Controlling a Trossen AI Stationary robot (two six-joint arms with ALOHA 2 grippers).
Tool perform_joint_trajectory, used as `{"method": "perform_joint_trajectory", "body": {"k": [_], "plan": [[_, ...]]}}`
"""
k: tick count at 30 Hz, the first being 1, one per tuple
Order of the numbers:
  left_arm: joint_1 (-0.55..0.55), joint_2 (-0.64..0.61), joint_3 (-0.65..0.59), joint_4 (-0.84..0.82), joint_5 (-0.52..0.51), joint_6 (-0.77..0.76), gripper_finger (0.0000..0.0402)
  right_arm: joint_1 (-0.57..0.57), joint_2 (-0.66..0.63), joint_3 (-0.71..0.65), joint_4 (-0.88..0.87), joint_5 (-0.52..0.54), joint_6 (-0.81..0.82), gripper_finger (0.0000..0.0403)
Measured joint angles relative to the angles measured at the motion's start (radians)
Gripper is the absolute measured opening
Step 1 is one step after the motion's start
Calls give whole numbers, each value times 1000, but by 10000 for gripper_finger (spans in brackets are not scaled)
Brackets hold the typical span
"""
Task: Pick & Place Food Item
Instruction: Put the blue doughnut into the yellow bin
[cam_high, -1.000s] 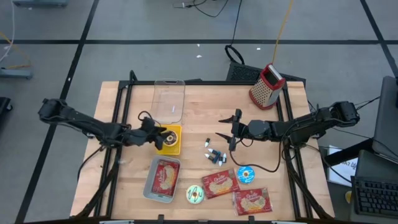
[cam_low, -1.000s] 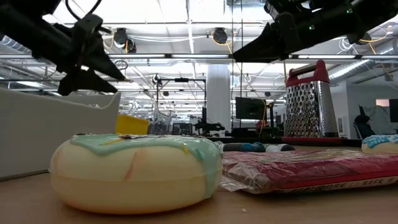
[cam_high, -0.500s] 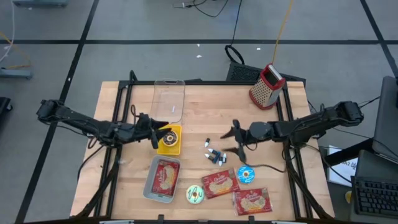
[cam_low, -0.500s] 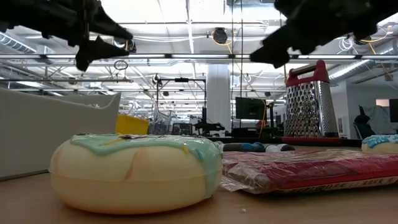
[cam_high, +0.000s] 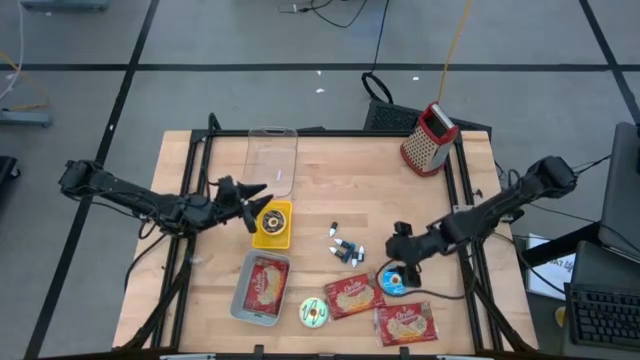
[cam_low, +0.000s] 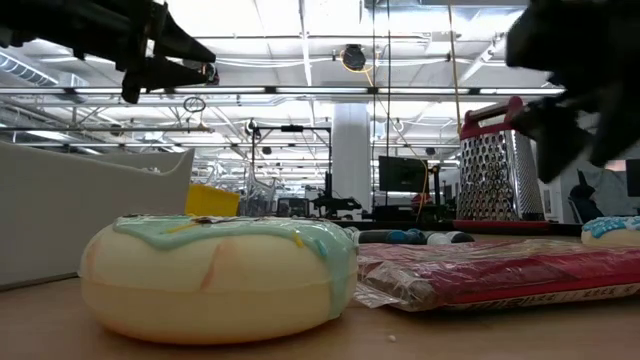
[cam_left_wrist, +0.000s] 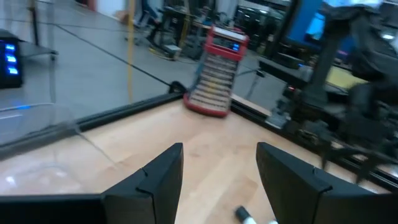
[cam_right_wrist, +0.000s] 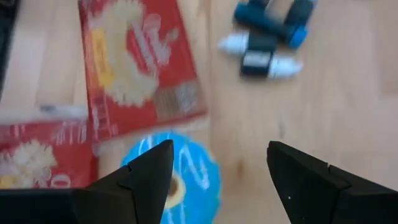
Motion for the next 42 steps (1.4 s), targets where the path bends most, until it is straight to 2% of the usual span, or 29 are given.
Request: {"method": "perform_joint_trajectory", "body": {"k": [3,10,16,19,28,32,42], "plan": [[0,0,0,0,-24,0,204,31,40,-1,-55,0,29,247],[0,0,0,0,-28,-15,204,59,102,-1,-20,0,42,247],[0,0,0,0,-28,-14,198,60,140,-1,-16,-6,43,247],[0,0,0,0,-28,-15,195,59,172,-1,-5,-52,42,247],[0,0,0,0,-28,-20,201,45,219,-1,7,-48,45,243],[0,0,0,0,-28,-18,194,33,200,-1,3,-52,43,216],[0,0,0,0,-28,-15,199,-39,103,-1,-7,-49,31,104]]}}
